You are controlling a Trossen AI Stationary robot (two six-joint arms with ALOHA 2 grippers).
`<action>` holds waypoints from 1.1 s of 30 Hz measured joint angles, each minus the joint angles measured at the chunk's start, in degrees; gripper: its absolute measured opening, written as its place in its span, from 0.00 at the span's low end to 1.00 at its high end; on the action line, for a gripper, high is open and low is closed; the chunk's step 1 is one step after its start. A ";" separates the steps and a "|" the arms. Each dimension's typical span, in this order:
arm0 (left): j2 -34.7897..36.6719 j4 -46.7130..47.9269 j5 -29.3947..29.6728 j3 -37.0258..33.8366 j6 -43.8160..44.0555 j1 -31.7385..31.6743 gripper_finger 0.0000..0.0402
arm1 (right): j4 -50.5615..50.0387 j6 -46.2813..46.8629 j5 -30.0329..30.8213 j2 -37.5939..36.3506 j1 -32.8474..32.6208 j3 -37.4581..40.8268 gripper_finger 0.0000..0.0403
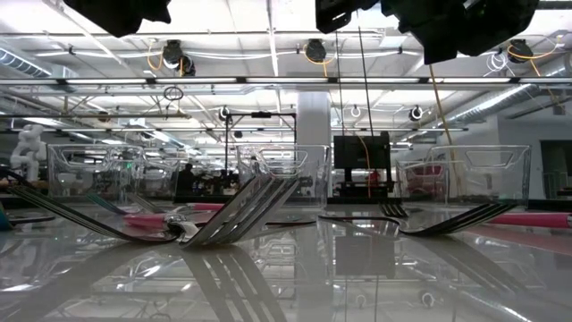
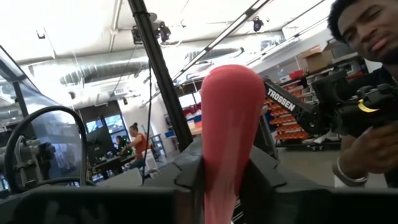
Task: Sort silverware by color (type)
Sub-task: Put the pink fork into the left transparent bin
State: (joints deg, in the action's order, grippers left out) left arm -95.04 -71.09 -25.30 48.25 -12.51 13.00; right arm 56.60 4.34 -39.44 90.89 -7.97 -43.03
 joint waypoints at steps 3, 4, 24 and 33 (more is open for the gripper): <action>0.01 0.08 -0.22 0.02 1.09 -0.54 0.15 | 0.02 0.15 0.19 0.00 0.01 0.00 0.02; 0.02 0.15 -0.45 0.02 1.92 -0.84 0.15 | 0.00 0.52 0.41 0.00 0.01 0.00 0.03; 12.13 21.48 9.61 0.00 7.46 -4.21 0.15 | -25.71 0.85 29.22 -12.81 0.16 -0.07 0.43; 24.52 43.99 34.85 0.01 7.69 -4.29 0.15 | -43.66 0.79 46.25 -20.94 0.03 -0.07 0.47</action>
State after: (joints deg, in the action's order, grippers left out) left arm -70.52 -27.10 9.55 48.26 -4.83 8.70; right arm 12.94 5.13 6.81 69.96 -7.94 -43.09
